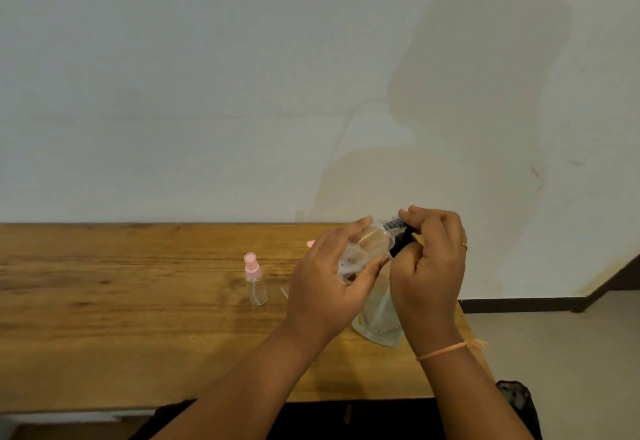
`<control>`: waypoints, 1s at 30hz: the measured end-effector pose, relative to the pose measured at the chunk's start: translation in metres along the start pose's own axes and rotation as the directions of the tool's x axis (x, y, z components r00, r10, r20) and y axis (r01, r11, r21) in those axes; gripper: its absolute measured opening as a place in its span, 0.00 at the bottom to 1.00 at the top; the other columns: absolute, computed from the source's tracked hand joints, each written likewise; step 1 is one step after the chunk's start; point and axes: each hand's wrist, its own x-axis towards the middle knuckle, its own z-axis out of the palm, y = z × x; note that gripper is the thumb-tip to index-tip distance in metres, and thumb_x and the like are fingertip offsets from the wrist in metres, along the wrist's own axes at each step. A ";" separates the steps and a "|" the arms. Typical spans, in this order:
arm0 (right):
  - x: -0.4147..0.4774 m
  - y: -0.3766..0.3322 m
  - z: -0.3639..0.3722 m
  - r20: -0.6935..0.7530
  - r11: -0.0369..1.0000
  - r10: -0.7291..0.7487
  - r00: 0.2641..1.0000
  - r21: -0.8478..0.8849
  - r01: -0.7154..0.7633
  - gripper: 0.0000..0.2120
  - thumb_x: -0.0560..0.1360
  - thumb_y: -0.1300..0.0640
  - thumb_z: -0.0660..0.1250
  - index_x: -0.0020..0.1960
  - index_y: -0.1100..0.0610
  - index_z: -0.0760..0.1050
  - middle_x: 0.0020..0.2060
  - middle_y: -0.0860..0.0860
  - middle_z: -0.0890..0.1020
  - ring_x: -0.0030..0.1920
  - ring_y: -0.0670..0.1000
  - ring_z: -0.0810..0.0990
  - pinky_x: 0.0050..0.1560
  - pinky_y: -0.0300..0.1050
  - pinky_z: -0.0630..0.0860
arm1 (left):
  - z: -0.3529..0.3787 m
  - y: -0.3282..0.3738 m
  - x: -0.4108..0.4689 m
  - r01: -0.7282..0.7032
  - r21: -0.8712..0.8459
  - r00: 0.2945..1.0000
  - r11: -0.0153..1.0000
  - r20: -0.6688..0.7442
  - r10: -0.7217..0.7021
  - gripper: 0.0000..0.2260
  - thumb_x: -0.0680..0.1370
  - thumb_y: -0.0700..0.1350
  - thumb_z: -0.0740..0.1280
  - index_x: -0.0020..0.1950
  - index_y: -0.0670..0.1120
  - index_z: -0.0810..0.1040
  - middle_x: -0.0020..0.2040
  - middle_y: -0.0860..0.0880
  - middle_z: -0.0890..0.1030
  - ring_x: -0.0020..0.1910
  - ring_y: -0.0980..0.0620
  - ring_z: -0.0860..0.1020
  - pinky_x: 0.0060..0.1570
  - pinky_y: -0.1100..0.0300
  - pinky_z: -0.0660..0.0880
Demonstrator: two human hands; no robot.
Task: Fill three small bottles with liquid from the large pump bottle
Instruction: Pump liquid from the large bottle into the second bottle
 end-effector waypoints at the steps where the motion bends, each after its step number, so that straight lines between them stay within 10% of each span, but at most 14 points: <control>1: -0.001 0.002 0.001 0.001 1.000 -0.006 1.000 -0.004 0.006 0.21 0.65 0.63 0.49 0.47 0.61 0.78 0.47 0.47 0.72 0.50 0.47 0.71 0.46 0.58 0.74 | 0.000 0.000 0.001 0.006 -0.010 1.000 1.000 0.004 -0.006 0.22 0.72 0.56 0.68 0.65 0.59 0.70 0.54 0.59 0.78 0.54 0.61 0.77 0.51 0.62 0.77; 30: -0.006 0.004 0.000 0.028 0.999 -0.032 0.999 -0.002 0.032 0.20 0.65 0.65 0.50 0.48 0.62 0.78 0.47 0.49 0.72 0.53 0.44 0.71 0.49 0.56 0.74 | -0.001 -0.003 0.000 -0.018 0.002 1.000 1.000 0.018 0.018 0.22 0.72 0.56 0.68 0.65 0.60 0.68 0.52 0.64 0.77 0.54 0.63 0.76 0.50 0.66 0.76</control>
